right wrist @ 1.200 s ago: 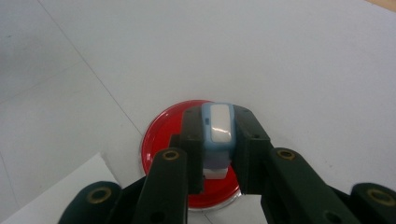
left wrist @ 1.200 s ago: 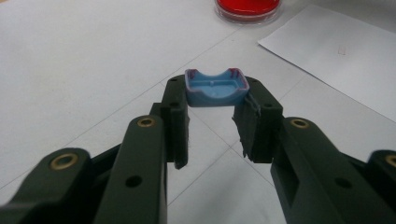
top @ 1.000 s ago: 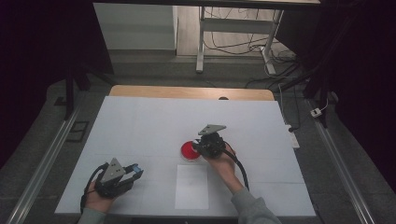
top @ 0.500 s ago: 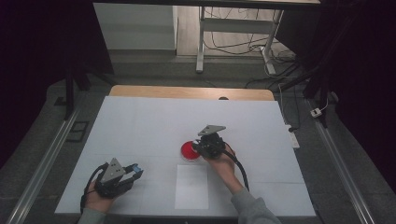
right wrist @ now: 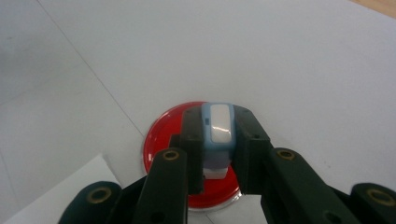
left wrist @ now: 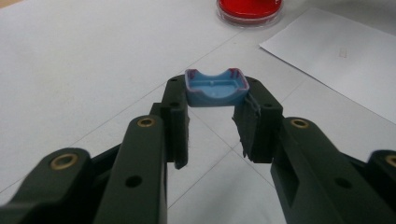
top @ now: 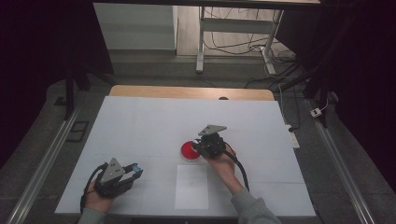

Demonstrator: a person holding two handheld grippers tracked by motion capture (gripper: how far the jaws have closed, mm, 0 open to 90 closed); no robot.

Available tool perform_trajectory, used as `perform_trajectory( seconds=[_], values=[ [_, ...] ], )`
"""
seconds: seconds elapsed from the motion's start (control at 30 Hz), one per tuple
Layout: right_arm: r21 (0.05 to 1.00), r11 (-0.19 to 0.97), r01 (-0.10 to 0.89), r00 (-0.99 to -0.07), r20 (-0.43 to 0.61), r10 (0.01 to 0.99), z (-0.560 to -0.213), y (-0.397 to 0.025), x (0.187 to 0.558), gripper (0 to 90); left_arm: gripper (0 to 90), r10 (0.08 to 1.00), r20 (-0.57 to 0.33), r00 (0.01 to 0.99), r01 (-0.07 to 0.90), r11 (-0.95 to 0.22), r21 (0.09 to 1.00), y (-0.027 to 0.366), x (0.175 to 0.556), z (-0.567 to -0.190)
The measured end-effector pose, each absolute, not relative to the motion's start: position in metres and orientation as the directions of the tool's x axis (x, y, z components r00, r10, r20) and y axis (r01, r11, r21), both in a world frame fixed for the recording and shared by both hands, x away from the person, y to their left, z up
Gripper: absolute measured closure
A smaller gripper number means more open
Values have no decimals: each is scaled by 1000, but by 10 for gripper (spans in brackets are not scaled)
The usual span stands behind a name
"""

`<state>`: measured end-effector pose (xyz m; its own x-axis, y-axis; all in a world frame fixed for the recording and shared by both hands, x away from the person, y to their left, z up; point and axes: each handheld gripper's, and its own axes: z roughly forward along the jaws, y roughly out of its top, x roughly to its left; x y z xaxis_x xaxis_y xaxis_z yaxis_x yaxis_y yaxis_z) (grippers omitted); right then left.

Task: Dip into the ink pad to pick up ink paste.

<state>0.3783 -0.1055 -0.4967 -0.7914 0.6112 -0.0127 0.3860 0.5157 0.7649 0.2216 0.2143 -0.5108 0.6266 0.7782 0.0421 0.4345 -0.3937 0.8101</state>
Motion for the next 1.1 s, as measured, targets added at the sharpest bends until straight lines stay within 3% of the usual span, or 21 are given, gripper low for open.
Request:
perform_trajectory(
  seconds=[0.4,1.1],
  values=[
    [809,468,357,-811,19,585,-482,-106,372,755,659,777,42,628,435,-395,809,214,222,-511],
    [783,515,349,-831,4,556,-487,-95,370,755,659,775,44,630,437,-400,806,213,222,-512]
  ],
)
